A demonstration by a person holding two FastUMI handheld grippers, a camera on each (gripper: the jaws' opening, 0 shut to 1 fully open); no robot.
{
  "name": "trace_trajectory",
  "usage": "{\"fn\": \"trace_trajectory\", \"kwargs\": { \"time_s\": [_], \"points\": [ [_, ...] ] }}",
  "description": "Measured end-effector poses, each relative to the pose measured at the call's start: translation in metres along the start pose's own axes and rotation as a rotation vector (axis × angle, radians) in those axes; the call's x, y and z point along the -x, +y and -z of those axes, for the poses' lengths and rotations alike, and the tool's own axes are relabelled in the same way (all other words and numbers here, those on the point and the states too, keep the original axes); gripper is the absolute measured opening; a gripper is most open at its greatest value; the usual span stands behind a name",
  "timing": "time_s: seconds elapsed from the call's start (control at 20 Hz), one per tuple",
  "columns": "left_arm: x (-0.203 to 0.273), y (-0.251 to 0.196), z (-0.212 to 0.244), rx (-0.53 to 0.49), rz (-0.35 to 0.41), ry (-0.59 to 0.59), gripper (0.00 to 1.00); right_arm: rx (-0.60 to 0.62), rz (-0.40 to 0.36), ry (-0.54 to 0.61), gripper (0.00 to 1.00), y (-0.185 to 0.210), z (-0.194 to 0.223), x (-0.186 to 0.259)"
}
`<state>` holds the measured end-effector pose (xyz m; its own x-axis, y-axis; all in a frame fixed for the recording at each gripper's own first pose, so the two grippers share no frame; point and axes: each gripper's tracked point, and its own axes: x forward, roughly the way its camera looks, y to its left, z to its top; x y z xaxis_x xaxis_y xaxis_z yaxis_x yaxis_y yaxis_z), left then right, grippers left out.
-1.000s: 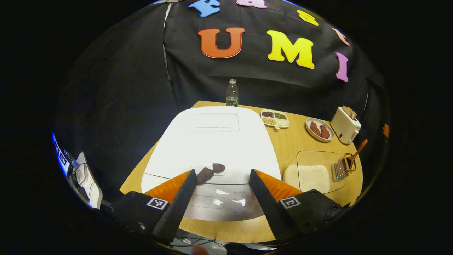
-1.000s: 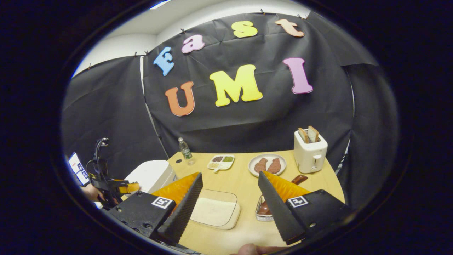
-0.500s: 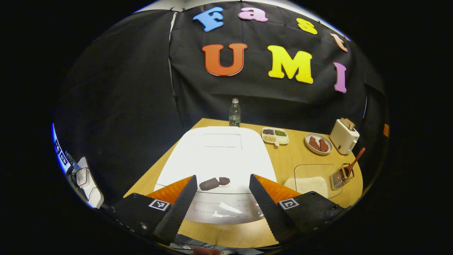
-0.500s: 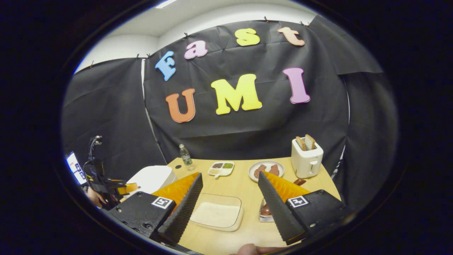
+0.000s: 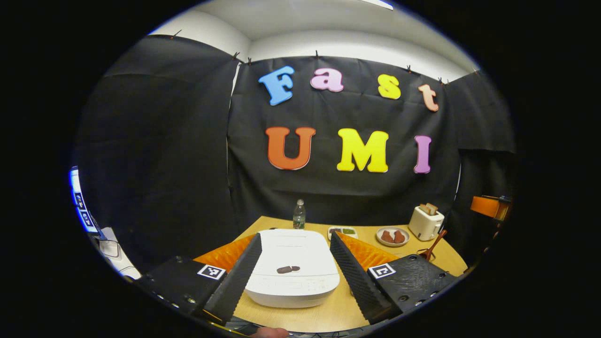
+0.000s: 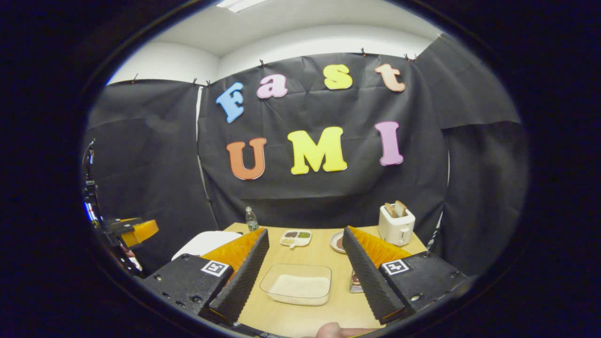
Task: Close the left gripper, press the button to open the rice cooker; take a wooden spoon from the chopstick holder with the right hand, scoop a spoonful of rice and pour it into the rice cooker, then put the wooden spoon back into the chopstick holder.
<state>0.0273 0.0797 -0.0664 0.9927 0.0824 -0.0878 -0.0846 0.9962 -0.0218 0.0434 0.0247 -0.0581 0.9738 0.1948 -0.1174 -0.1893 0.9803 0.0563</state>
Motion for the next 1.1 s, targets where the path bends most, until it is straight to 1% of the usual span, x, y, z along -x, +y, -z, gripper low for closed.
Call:
{"fn": "trace_trajectory", "kwargs": {
  "time_s": [0.1,0.15,0.2,0.25,0.35,0.4,0.45,0.5,0.6,0.65,0.7,0.75,0.8,0.85,0.95,1.0,1.1],
  "points": [
    [0.025,-0.009,-0.024,-0.006,0.031,-0.061,0.95,0.020,0.069,-0.041,1.00,0.002,-0.011,0.026],
    [0.037,-0.016,-0.031,-0.001,0.056,-0.076,0.95,0.021,0.099,-0.053,0.96,0.005,-0.014,0.040],
    [0.049,-0.024,-0.037,0.012,0.083,-0.089,0.95,0.028,0.133,-0.062,0.96,0.006,-0.017,0.053],
    [0.060,-0.031,-0.039,0.030,0.105,-0.094,0.95,0.037,0.153,-0.080,1.00,0.008,-0.021,0.067],
    [0.077,-0.044,-0.043,0.056,0.138,-0.094,0.95,0.053,0.191,-0.102,0.96,0.010,-0.027,0.088],
    [0.085,-0.044,-0.044,0.055,0.143,-0.096,0.95,0.054,0.200,-0.101,1.00,0.014,-0.025,0.096],
    [0.092,-0.047,-0.045,0.053,0.148,-0.103,0.95,0.050,0.201,-0.100,0.96,0.018,-0.025,0.103],
    [0.096,-0.053,-0.045,0.055,0.160,-0.108,0.95,0.058,0.205,-0.102,1.00,0.020,-0.027,0.110],
    [0.103,-0.060,-0.045,0.047,0.178,-0.107,0.95,0.101,0.205,-0.098,1.00,0.022,-0.028,0.118],
    [0.104,-0.057,-0.046,0.035,0.166,-0.109,0.94,0.106,0.200,-0.106,1.00,0.026,-0.031,0.120],
    [0.104,-0.054,-0.047,0.036,0.150,-0.109,0.94,0.096,0.194,-0.112,1.00,0.031,-0.033,0.121],
    [0.105,-0.058,-0.048,0.047,0.151,-0.107,0.94,0.086,0.186,-0.106,0.96,0.036,-0.031,0.121],
    [0.109,-0.064,-0.049,0.056,0.163,-0.110,0.94,0.077,0.177,-0.097,0.96,0.040,-0.026,0.121],
    [0.111,-0.065,-0.052,0.053,0.165,-0.120,0.94,0.068,0.165,-0.098,1.00,0.045,-0.026,0.123],
    [0.113,-0.069,-0.058,0.044,0.172,-0.129,0.94,0.058,0.149,-0.098,1.00,0.052,-0.024,0.124],
    [0.114,-0.070,-0.058,0.043,0.170,-0.129,0.94,0.059,0.143,-0.092,0.96,0.054,-0.019,0.124],
    [0.116,-0.074,-0.056,0.041,0.179,-0.125,0.94,0.056,0.132,-0.087,0.96,0.058,-0.018,0.125]
  ]
}}
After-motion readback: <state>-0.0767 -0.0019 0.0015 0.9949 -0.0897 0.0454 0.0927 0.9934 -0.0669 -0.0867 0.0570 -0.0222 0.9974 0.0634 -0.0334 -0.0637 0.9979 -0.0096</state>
